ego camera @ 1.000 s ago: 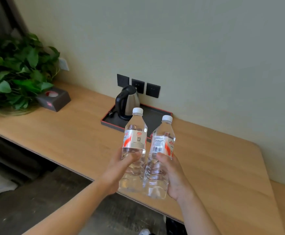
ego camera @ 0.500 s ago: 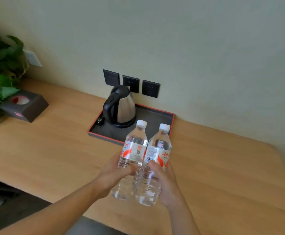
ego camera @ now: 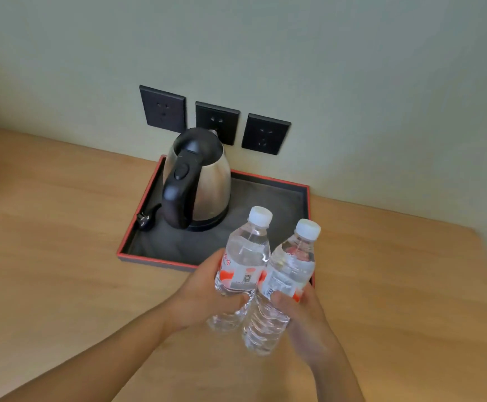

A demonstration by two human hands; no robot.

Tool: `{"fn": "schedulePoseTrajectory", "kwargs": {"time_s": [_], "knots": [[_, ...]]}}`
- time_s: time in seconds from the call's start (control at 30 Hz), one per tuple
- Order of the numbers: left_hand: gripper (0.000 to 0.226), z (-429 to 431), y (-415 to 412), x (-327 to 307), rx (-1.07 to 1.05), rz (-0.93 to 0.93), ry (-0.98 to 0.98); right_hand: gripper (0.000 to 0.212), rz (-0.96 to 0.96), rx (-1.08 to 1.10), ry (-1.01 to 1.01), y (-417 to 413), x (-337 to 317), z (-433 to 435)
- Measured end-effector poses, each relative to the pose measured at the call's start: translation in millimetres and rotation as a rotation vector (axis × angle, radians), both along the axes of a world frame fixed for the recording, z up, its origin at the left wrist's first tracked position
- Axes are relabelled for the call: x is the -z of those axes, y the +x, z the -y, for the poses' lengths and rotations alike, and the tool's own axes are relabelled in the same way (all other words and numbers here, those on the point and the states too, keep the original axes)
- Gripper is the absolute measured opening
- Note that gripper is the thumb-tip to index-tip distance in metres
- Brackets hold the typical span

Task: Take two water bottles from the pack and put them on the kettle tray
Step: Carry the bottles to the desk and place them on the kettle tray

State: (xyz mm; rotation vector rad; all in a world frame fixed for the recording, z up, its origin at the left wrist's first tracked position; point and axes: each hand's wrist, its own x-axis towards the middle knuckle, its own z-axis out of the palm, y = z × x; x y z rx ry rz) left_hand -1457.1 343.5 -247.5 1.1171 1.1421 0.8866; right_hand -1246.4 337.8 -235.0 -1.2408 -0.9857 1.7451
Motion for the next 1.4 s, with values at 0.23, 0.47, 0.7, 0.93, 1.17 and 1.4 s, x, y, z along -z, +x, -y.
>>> {"fn": "schedulePoseTrajectory", "kwargs": {"time_s": [0.23,0.47,0.7,0.93,1.17,1.4], "knots": [[0.061,-7.8,-10.1,24.5,0.097,-0.084,0.225,0.054,0.071,-0.094,0.126,3.5,12.5,-7.4],[0.055,-0.8,-9.4,16.7,0.175,-0.225,0.284,0.071,0.14,-0.243,0.193,15.2,3.2,-26.7],[0.045,12.3,2.1,-4.3,0.244,-0.28,0.189,0.108,0.208,-0.396,0.116,36.2,-4.5,-11.6],[0.07,12.9,-6.8,-7.9,0.245,-0.333,0.134,0.106,0.243,-0.411,0.065,34.2,-12.2,-6.2],[0.095,31.6,-29.6,-55.1,0.166,-0.359,0.246,0.093,0.334,-0.4,0.162,37.6,-60.5,9.0],[0.056,42.5,-16.8,-102.9,0.105,-0.503,0.565,0.064,0.609,-0.256,0.481,21.5,-112.4,19.9]]}}
